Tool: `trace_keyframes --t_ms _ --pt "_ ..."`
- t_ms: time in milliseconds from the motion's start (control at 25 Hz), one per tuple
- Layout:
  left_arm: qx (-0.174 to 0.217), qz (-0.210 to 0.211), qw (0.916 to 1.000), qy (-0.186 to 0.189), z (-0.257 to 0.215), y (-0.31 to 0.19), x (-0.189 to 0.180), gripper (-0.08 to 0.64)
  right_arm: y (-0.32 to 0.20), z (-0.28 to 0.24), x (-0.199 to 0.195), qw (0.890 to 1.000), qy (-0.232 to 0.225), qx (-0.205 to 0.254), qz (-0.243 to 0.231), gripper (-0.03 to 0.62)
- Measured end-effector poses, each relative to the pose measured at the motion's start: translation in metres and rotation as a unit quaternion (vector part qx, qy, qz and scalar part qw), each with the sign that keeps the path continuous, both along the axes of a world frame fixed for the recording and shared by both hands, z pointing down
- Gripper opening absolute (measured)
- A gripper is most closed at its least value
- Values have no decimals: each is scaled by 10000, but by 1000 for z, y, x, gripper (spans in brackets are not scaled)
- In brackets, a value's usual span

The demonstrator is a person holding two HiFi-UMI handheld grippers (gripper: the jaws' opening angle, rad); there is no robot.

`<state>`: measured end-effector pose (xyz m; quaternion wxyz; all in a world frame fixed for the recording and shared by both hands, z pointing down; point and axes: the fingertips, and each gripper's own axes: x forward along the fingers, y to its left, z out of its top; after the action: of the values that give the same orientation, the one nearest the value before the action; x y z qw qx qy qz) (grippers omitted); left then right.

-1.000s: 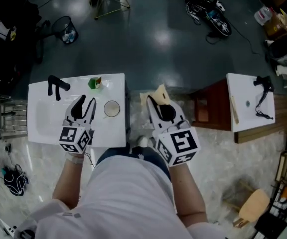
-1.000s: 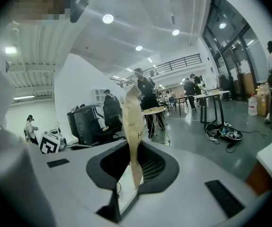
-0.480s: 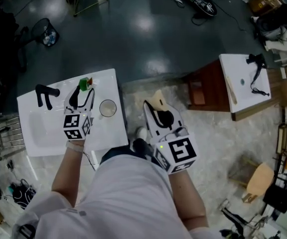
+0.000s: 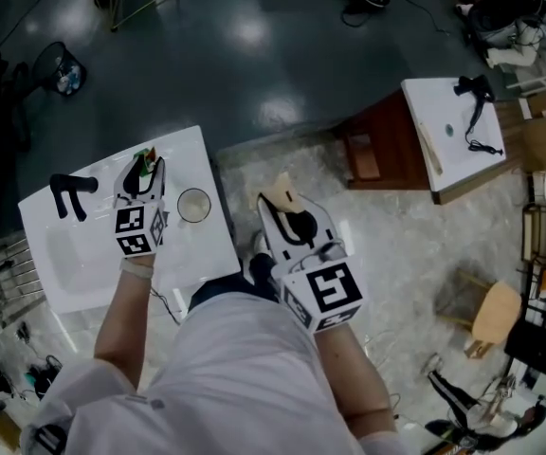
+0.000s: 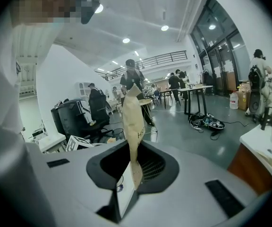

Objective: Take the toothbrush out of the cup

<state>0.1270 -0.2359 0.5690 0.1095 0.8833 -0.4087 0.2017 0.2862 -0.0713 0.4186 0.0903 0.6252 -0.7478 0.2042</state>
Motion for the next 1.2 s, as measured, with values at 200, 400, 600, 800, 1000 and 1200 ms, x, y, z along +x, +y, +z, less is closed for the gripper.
trace_keyframes --t_ms 200,400,600,800,1000,1200 --pt "107 -80 9999 -25 -4 -5 -2 112 -2 2 0 10000 -16 -19 -8 55" --pt "270 -215 9994 -37 -19 -8 -8 78 -7 -5 -2 9999 -18 43 -92 55" --pt "403 -382 9984 56 -42 -10 -15 72 -16 -14 -3 9995 -51 176 -250 55" --pt "583 -586 9963 238 -79 -7 -23 66 -26 -24 -8 9982 -111 345 -482 54" --pt "717 -685 9942 406 -115 4 -31 58 -39 -34 -15 9956 -174 523 -758 55" --pt "820 -871 9913 552 -150 16 -49 52 -55 -47 -23 9917 -238 714 -1044 54"
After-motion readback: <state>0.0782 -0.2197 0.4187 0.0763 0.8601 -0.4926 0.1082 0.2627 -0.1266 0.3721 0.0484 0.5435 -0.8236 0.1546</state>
